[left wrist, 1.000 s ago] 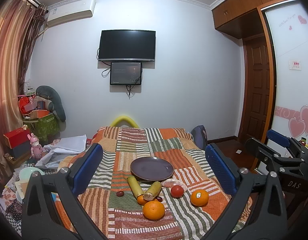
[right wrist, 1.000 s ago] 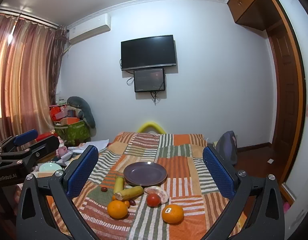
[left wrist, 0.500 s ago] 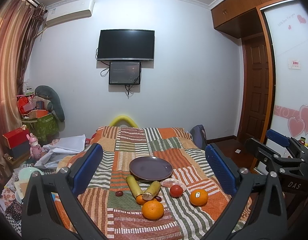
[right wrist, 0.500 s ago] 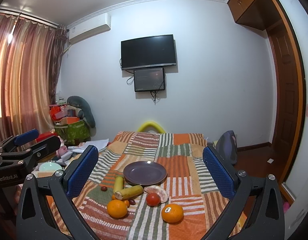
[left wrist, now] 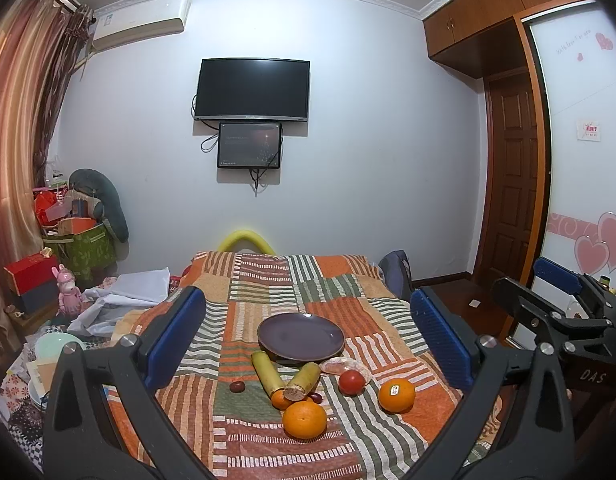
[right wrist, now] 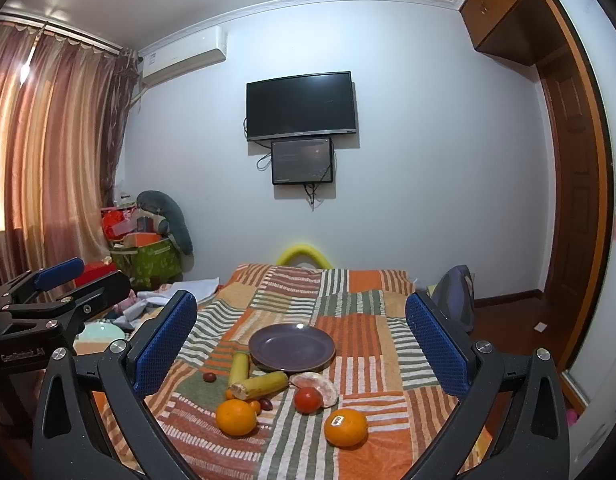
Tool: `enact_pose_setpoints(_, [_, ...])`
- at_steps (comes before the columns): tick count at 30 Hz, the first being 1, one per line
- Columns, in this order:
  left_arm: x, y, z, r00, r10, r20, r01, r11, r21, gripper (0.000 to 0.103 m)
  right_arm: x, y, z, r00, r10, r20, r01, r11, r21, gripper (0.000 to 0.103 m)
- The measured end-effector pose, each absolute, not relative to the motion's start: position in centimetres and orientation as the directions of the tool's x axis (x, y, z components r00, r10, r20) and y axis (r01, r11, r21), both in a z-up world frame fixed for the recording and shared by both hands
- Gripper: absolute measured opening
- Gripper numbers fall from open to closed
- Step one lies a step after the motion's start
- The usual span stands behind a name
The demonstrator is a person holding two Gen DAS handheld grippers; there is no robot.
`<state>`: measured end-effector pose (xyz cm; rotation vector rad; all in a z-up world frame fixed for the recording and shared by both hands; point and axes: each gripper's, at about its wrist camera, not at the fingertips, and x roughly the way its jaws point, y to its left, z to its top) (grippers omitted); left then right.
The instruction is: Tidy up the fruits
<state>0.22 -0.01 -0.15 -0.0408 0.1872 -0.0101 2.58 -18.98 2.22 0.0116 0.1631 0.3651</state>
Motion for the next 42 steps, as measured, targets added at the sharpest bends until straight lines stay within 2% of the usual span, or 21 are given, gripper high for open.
enact_pose_setpoints(30, [0.8,0.5,-0.2,0.98,-0.031,-0.195,0.019,0.998,-0.064,0.103,2.9,-19.2,2.1,0.922,0.35,-0.164,-0.347,0.937,0.047,0.103])
enact_pose_setpoints(37, [3.1,1.0,-1.5,0.967,-0.042,-0.25,0.024,0.997,-0.073,0.103,4.7,-19.4,1.0,0.915,0.345,-0.211,-0.344,0.938,0.041,0.103])
enact_pose_setpoints(42, [5.9,1.4,-3.3,0.946,-0.034,-0.323,0.014,0.998,-0.064,0.103,7.0,-19.8,-0.9,0.9,0.326,-0.289,-0.335,0.942,0.018,0.103])
